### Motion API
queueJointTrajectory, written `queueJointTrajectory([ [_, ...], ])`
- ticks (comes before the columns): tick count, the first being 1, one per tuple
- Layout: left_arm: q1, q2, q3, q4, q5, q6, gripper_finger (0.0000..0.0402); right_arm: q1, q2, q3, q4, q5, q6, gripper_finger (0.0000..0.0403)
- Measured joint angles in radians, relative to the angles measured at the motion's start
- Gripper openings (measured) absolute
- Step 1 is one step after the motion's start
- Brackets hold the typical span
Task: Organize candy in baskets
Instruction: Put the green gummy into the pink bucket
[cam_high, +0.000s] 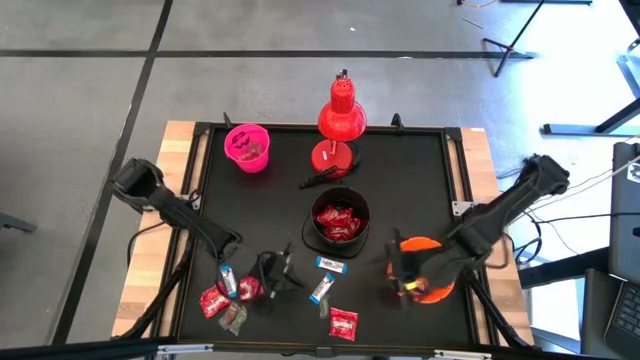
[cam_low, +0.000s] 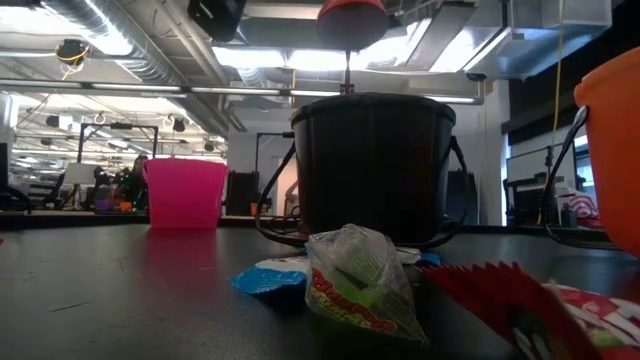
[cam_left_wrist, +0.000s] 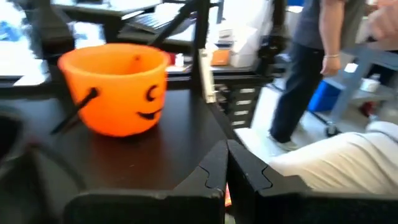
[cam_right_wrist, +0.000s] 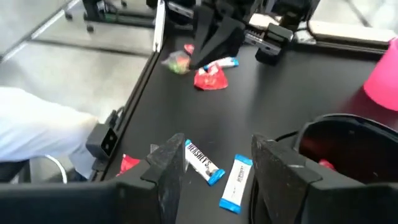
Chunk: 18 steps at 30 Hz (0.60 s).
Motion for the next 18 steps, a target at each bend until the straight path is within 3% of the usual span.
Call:
queueJointTrajectory([
  [5, -0.029, 0.122, 0.061, 0.056, 0.050, 0.056, 0.0009, -0.011, 0.119, 0.084, -0.007, -0.046, -0.057, 0.0179],
  [11, -0.032, 0.296, 0.239, 0.031, 0.136, 0.151, 0.0076, -0.009, 0.157, 0.167, -0.021, -0.050, -0.151, 0.0179],
  [14, -0.026, 0.370, 0.353, -0.131, 0.135, 0.159, 0.0122, -0.009, 0.150, 0.203, -0.076, -0.049, -0.151, 0.0179],
  [18, -0.017, 0.445, 0.488, -0.470, 0.081, 0.177, 0.0171, -0.009, 0.149, 0.245, -0.158, -0.036, -0.136, 0.0179],
])
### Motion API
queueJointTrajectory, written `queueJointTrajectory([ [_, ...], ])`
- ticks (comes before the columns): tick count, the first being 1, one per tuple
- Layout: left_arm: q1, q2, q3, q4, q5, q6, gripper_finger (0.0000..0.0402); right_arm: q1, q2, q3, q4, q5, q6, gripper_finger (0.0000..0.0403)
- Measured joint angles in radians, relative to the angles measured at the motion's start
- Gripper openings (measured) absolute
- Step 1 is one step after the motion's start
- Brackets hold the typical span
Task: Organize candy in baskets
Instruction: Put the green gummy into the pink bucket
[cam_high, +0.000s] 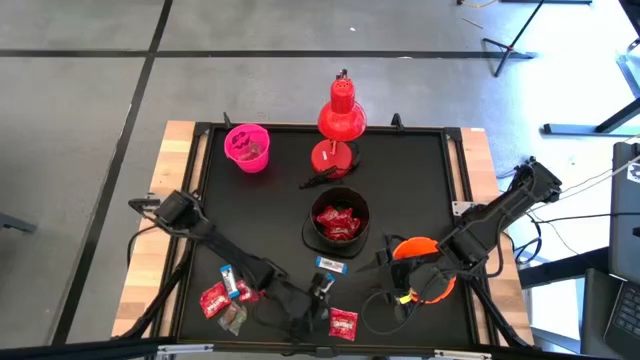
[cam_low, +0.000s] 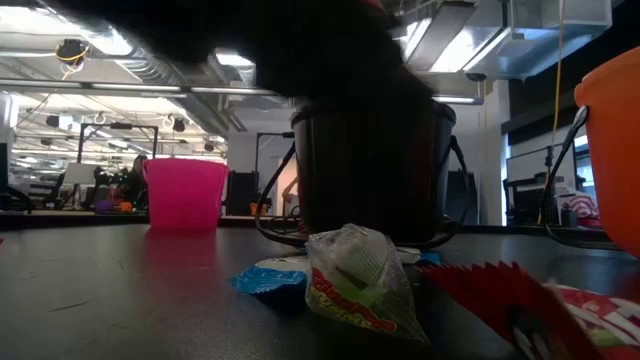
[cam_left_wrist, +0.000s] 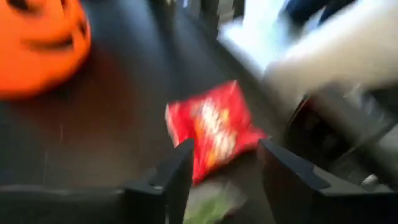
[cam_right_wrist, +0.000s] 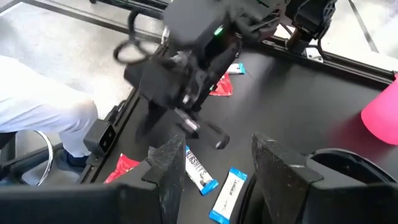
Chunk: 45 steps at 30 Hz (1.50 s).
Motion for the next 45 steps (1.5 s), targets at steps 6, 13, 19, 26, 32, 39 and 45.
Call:
queueJointTrajectory([
  [6, 0.000, 0.018, 0.100, -0.208, -0.064, 0.031, 0.0198, 0.000, 0.000, 0.003, -0.021, 0.002, 0.018, 0.0179],
  [13, 0.000, 0.019, 0.100, -0.287, -0.057, 0.053, 0.0198, 0.000, 0.000, 0.003, -0.010, 0.003, 0.022, 0.0179],
  [19, 0.000, 0.021, 0.100, -0.295, -0.062, 0.091, 0.0198, 0.000, 0.000, 0.003, -0.004, 0.004, 0.029, 0.0179],
  [26, 0.009, 0.051, 0.100, -0.262, -0.065, 0.099, 0.0197, 0.000, 0.000, 0.003, -0.003, 0.005, 0.030, 0.0179],
  [32, 0.018, 0.083, 0.100, -0.243, -0.067, 0.091, 0.0197, 0.000, 0.000, 0.003, -0.003, 0.004, 0.042, 0.0179],
  [39, 0.020, 0.086, 0.099, -0.264, -0.096, 0.067, 0.0192, 0.000, 0.000, 0.003, -0.003, 0.003, 0.045, 0.0179],
  [45, 0.020, 0.086, 0.099, -0.278, -0.091, 0.044, 0.0138, 0.000, 0.000, 0.003, -0.004, 0.002, 0.046, 0.0179],
])
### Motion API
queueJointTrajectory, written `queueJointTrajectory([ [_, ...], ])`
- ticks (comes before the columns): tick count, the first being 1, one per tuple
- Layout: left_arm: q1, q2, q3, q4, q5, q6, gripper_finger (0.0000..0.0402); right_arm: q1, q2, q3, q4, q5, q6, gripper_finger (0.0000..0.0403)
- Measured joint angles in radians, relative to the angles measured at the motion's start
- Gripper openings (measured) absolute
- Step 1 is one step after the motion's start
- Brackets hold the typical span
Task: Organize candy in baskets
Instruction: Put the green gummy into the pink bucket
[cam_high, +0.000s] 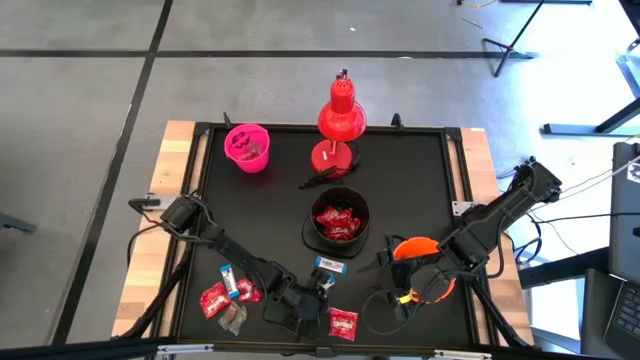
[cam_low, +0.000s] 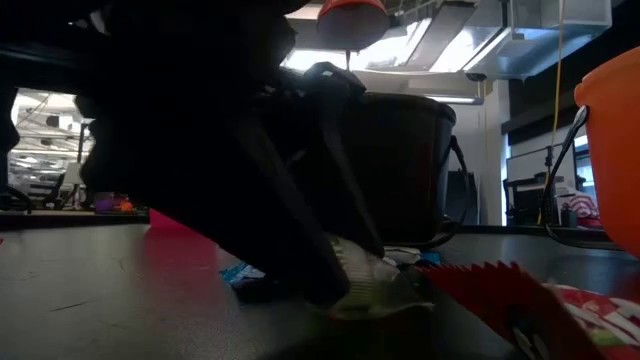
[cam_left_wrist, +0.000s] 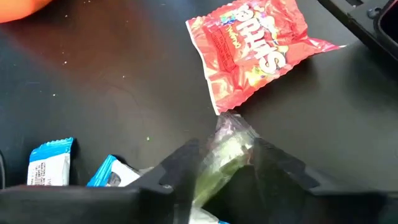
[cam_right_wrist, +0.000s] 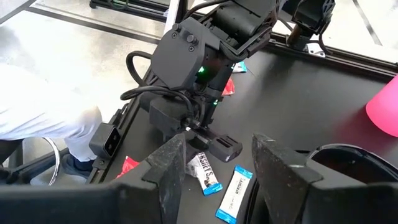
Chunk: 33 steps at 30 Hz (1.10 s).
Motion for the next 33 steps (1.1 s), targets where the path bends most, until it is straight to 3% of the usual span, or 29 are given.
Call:
queueJointTrajectory([
  [9, -0.002, 0.000, 0.000, 0.015, 0.014, -0.013, 0.0013, 0.000, 0.000, 0.000, 0.000, 0.000, 0.000, 0.0179],
  [13, -0.007, -0.004, 0.021, 0.018, 0.050, -0.042, 0.0004, 0.000, 0.000, 0.000, -0.002, 0.000, 0.000, 0.0179],
  [18, -0.031, -0.049, 0.085, -0.031, -0.002, 0.000, 0.0001, 0.000, 0.000, 0.000, -0.002, -0.001, 0.001, 0.0179],
  [26, -0.065, -0.189, 0.177, -0.411, -0.224, 0.001, 0.0000, 0.000, 0.000, 0.000, -0.007, -0.001, 0.001, 0.0179],
  [33, -0.050, -0.394, 0.174, -0.801, -0.412, -0.167, 0.0000, 0.000, 0.000, -0.001, -0.007, -0.001, 0.004, 0.0179],
])
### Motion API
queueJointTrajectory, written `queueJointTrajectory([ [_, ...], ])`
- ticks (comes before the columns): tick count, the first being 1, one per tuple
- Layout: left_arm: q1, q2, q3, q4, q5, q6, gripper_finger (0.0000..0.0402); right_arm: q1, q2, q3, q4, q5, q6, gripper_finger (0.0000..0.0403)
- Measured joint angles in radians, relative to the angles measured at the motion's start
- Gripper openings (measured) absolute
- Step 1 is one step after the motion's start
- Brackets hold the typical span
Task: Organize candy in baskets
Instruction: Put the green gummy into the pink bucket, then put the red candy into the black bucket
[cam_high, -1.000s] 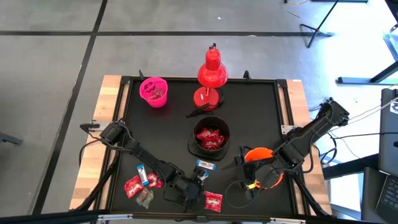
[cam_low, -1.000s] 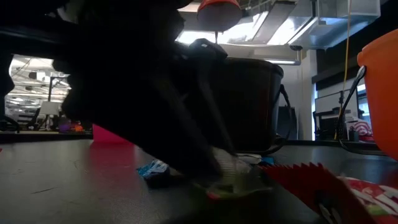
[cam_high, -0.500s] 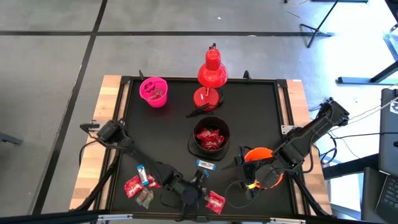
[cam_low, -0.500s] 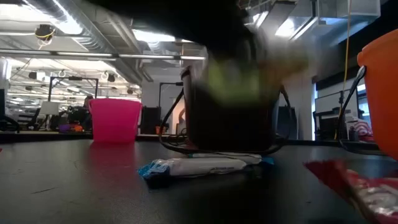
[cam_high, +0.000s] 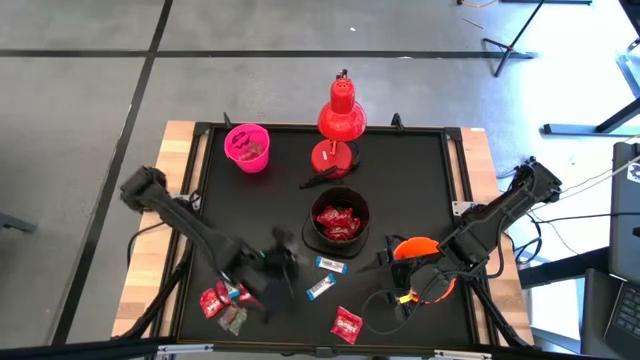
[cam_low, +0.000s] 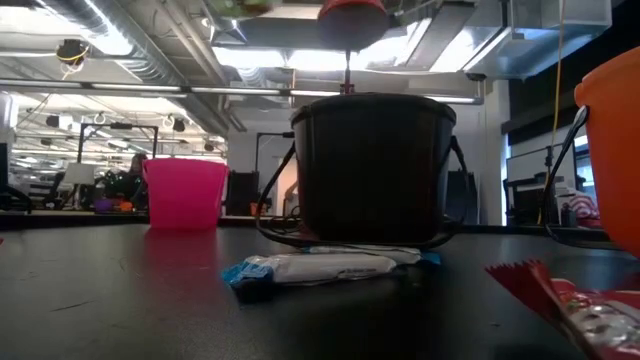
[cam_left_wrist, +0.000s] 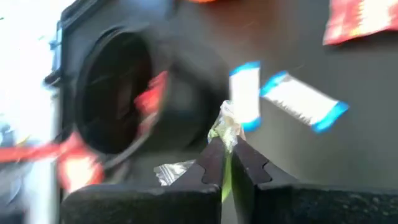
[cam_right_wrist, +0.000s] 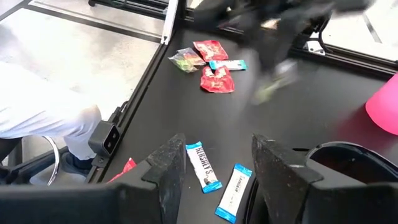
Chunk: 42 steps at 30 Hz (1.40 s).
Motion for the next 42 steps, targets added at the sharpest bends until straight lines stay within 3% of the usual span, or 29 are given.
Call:
queueJointTrajectory([
  [5, 0.054, -0.199, -0.086, -0.146, -0.108, -0.062, 0.0000, 0.000, 0.000, 0.000, 0.000, 0.000, 0.001, 0.0179],
  [9, 0.162, -0.407, -0.223, -0.126, -0.154, -0.075, 0.0000, 0.000, 0.000, 0.000, 0.000, 0.000, 0.002, 0.0179],
  [15, 0.458, -0.707, -0.444, -0.090, -0.189, -0.174, 0.0000, 0.000, 0.000, 0.000, 0.000, 0.000, -0.002, 0.0179],
  [20, 0.740, -0.844, -0.561, -0.049, -0.140, -0.216, 0.0000, 0.000, 0.000, 0.000, 0.000, 0.002, -0.008, 0.0179],
  [30, 1.116, -0.830, -0.591, 0.126, 0.178, -0.119, 0.0010, 0.000, 0.000, 0.000, 0.000, 0.003, -0.009, 0.0179],
  [34, 1.204, -0.784, -0.591, 0.157, 0.284, -0.123, 0.0053, 0.000, 0.000, 0.000, 0.000, 0.003, -0.008, 0.0179],
  [42, 1.268, -0.682, -0.591, 0.157, 0.306, -0.141, 0.0153, 0.000, 0.000, 0.000, 0.000, 0.004, 0.018, 0.0179],
])
